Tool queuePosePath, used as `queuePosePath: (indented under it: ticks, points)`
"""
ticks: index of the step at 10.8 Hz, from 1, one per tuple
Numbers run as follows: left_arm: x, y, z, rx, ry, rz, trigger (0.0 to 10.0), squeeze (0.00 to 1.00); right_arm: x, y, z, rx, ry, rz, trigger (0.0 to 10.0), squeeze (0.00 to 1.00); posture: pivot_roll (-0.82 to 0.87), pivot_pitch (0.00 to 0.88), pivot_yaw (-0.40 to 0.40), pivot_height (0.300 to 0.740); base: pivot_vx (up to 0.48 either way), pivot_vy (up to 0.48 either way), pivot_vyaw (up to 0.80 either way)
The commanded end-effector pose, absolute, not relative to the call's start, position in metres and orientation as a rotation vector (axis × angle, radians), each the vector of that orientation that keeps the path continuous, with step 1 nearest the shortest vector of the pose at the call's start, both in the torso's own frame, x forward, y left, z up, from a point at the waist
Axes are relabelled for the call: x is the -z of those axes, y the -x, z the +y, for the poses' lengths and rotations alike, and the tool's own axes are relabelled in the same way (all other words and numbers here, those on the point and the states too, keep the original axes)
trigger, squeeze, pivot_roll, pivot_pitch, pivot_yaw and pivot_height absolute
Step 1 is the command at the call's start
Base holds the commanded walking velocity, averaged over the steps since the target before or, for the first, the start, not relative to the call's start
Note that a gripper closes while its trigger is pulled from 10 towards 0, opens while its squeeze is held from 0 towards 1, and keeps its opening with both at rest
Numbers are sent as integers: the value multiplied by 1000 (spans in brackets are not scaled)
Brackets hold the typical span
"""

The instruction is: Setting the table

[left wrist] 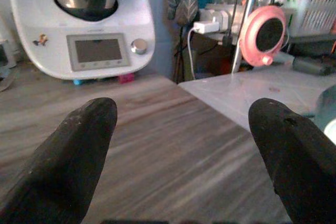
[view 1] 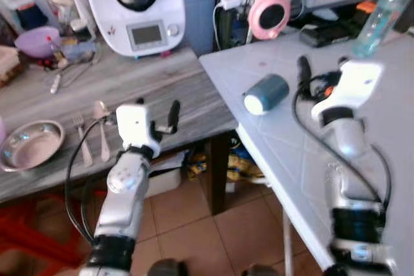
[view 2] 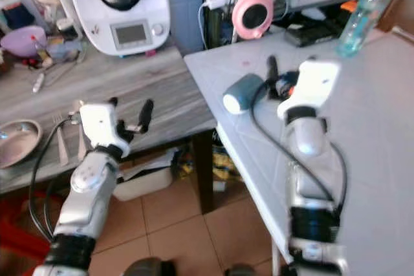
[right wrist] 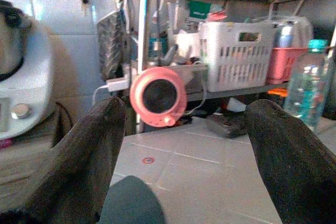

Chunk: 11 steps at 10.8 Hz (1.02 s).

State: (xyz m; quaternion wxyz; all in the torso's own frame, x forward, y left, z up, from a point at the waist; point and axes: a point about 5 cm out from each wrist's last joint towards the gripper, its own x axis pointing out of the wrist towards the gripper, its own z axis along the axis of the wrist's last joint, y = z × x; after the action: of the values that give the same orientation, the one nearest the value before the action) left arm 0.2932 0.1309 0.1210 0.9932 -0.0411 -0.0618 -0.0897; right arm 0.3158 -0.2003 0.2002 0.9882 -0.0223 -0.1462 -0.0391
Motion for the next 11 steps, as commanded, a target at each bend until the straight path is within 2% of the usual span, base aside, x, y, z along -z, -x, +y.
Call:
queuePosePath:
  ticks: [1, 4, 7, 9, 11]
  points:
    - [-121, -290, 138, 177, 57, -107, 10000, 0, -199, -316, -215, 131, 37, -269, 10000, 0, -41, 105, 93, 740, 0, 0, 0]
    - [-122, -283, 152, 185, -7, -59, 10000, 0, -204, -315, -247, 221, 36, -233, 10000, 0, -22, 179, 148, 740, 0, 0, 0]
    - [-124, -273, 161, 197, -45, -8, 10000, 0, -210, -322, -267, 278, 24, -186, 10000, 0, 2, 245, 190, 740, 0, 0, 0]
    - [-125, -266, 166, 200, -62, 25, 10000, 0, -212, -332, -269, 280, -21, -148, 10000, 0, 23, 283, 211, 740, 0, 0, 0]
    - [-126, -261, 167, 200, -70, 53, 10000, 0, -215, -353, -245, 142, -85, -90, 10000, 0, 36, 303, 210, 740, 0, 0, 0]
